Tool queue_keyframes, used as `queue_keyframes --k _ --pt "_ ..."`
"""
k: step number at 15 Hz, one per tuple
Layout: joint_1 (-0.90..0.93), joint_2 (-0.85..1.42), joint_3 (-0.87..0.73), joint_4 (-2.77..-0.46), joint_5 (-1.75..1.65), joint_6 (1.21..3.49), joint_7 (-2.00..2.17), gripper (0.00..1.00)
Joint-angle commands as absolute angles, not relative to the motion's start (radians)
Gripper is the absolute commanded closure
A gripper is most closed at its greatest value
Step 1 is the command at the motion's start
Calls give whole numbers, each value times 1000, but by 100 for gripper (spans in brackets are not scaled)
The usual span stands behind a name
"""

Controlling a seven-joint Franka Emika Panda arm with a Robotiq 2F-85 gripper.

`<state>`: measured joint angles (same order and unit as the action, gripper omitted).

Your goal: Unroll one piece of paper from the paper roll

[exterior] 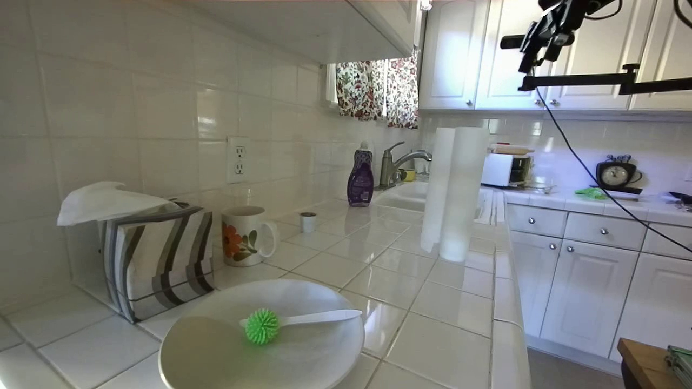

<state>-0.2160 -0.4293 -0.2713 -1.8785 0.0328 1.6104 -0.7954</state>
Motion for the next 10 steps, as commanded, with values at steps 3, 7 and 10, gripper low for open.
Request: queue_keyframes --k 3,7,10 --pt "-199 -486 -267 -1871 0 1620 -620 0" --pt "-170 -472 -293 -1862 10 1607 -643 0" --pt "-166 -468 -299 -1862 12 1607 -644 0"
